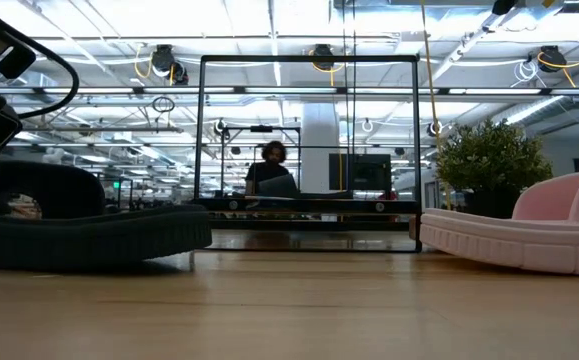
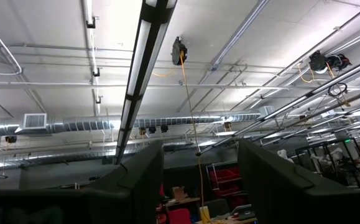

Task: Pick and place slides into the shelf
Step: Put the black slides on the shelf

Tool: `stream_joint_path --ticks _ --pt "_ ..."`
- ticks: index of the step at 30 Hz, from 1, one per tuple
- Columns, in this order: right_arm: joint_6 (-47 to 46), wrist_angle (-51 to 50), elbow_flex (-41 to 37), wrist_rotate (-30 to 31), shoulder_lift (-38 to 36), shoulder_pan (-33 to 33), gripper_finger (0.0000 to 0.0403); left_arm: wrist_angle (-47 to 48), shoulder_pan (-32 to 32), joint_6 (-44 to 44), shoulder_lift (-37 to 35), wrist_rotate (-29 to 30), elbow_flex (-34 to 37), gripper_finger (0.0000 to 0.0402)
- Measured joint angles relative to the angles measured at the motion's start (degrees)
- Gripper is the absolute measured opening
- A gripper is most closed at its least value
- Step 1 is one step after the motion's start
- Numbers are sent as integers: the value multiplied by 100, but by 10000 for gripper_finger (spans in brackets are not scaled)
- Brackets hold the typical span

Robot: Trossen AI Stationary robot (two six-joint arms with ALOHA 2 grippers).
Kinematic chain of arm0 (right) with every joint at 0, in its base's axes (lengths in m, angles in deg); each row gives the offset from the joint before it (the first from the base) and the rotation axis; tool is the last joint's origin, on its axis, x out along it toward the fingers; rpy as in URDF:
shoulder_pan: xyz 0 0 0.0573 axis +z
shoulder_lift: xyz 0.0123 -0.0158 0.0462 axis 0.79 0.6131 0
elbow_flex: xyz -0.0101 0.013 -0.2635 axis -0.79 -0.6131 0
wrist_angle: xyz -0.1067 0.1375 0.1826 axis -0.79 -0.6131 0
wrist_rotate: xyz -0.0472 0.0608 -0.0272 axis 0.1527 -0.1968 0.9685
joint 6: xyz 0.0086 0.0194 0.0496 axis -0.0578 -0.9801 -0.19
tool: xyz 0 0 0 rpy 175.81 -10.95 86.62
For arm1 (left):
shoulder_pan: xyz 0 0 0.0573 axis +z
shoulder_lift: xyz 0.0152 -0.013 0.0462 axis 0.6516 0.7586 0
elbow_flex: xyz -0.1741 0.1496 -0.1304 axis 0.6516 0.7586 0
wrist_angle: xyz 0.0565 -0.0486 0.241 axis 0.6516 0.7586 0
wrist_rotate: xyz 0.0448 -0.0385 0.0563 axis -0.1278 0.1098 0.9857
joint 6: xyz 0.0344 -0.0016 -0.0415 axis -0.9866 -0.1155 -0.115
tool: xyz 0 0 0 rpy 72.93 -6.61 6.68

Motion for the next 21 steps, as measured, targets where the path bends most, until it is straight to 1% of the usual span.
stream_joint_path --ticks 16,21 --pt "0 0 -1 -1 1 0 196 81 4 -56 0 3 2 113" --pt "0 -1 -1 -1 1 2 196 -45 198 -280 0 49 2 113"
